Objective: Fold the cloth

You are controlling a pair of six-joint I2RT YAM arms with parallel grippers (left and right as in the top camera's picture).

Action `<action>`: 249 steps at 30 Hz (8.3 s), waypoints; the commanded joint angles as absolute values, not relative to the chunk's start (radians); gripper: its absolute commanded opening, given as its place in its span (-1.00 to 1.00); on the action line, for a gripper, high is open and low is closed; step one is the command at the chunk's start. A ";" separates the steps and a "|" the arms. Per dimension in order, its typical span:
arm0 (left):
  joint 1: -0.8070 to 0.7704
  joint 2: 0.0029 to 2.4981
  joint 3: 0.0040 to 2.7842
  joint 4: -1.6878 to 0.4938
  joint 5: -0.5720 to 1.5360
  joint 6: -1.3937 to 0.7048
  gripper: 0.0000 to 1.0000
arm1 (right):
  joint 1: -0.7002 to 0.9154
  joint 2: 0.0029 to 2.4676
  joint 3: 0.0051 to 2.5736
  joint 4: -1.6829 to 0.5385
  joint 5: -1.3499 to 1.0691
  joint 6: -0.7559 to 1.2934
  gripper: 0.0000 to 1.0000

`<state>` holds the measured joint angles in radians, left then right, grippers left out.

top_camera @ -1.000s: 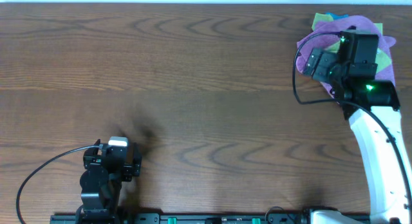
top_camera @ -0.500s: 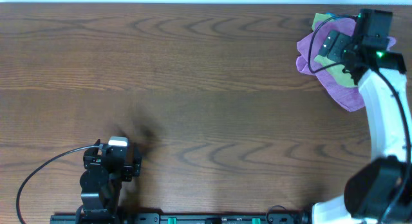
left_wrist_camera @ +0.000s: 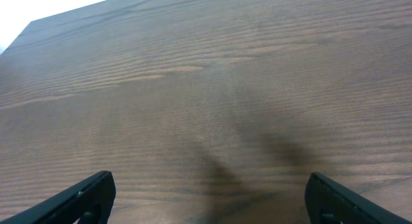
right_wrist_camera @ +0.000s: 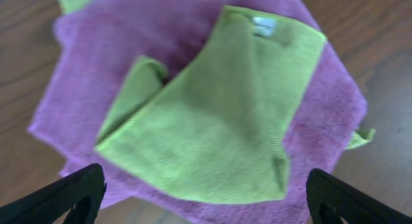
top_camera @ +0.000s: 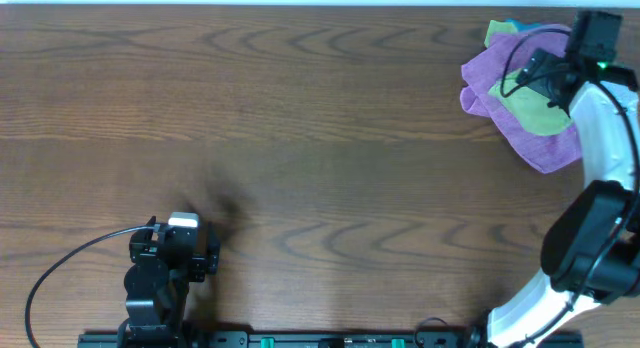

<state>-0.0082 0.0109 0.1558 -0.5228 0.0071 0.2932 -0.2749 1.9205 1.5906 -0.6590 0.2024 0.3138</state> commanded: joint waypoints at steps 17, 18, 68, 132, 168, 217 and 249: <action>-0.006 0.004 0.141 -0.516 -0.008 0.307 0.90 | -0.327 2.070 1.616 -0.653 0.209 0.336 0.99; -0.006 0.004 0.141 -0.516 -0.008 0.307 0.90 | -0.327 2.077 1.616 -0.648 0.208 0.336 0.98; -0.006 0.004 0.141 -0.516 -0.008 0.307 0.90 | 0.162 1.513 1.617 -1.216 -0.050 0.186 -0.97; -0.006 0.004 0.141 -0.516 -0.008 0.307 0.91 | 0.688 2.103 1.630 -0.745 -0.061 0.107 0.71; -0.006 0.004 0.141 -0.488 0.264 0.182 0.90 | 0.471 1.936 1.411 -0.785 -0.200 0.382 0.74; -0.006 0.004 0.141 -0.504 0.252 -0.109 0.90 | 0.315 1.757 1.353 -0.950 0.063 0.278 0.55; -0.006 0.004 0.141 -0.504 0.252 -0.110 0.91 | 0.574 2.001 1.356 -0.623 -0.111 0.149 0.60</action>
<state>-0.0082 0.0109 0.1555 -0.4969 0.2481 -0.1051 0.5632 1.9915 1.3418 -0.6312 -0.0986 0.1631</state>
